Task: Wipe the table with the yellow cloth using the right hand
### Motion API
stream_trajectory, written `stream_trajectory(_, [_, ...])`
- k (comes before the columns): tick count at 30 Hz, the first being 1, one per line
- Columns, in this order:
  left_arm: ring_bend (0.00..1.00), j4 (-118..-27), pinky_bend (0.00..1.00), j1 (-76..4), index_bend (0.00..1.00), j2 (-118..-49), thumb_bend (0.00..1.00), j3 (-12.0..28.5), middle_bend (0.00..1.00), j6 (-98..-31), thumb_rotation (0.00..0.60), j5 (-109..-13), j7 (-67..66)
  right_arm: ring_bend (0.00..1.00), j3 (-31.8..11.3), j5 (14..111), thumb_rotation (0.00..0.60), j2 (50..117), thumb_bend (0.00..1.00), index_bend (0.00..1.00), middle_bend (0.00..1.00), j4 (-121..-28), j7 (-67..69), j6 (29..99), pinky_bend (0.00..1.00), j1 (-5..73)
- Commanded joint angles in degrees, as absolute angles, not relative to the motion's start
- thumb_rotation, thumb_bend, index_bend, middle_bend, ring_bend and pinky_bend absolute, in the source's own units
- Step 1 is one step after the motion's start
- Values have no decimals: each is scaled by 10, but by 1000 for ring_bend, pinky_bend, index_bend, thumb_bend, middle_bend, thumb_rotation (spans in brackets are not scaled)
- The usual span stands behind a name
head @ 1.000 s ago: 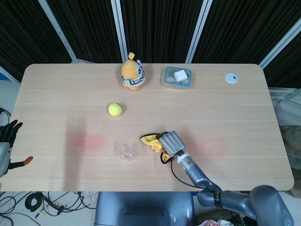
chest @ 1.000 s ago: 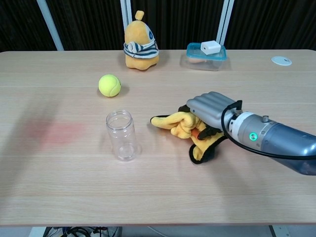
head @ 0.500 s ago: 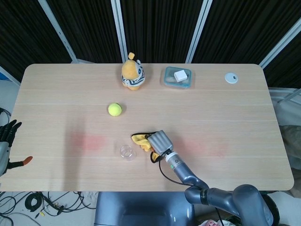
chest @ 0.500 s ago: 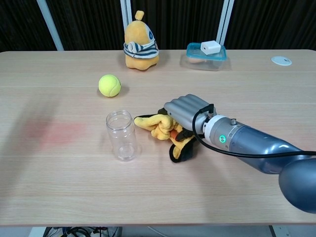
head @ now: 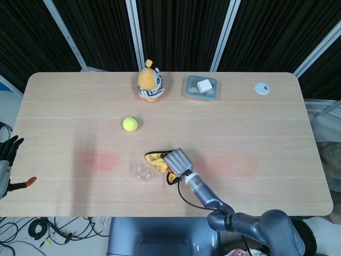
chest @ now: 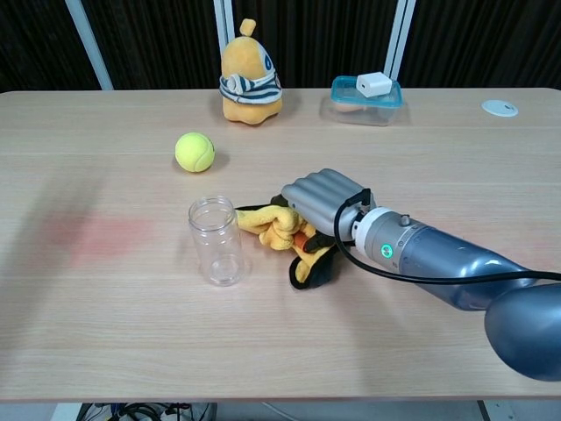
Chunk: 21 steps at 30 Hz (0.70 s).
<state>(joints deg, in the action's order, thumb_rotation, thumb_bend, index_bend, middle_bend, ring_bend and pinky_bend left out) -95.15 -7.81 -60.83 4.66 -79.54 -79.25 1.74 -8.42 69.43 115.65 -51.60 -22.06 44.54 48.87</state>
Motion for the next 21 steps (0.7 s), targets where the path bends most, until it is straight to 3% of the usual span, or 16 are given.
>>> stream_trajectory(1, [0, -952, 0, -78, 0, -608, 0, 47, 0, -797, 600, -793, 17, 725, -85, 689, 600, 1149, 706, 760, 688, -513, -229, 451, 781, 482])
stream_trajectory(14, [0, -953, 0, -78, 0, -609, 0, 46, 0, -797, 600, -793, 14, 724, -91, 658, 600, 1117, 705, 759, 688, -520, -272, 453, 781, 464])
stream_trajectory(21, [0, -955, 0, -78, 0, -609, 0, 46, 0, -797, 600, -792, 13, 723, -89, 666, 600, 1133, 706, 759, 688, -545, -262, 441, 781, 473])
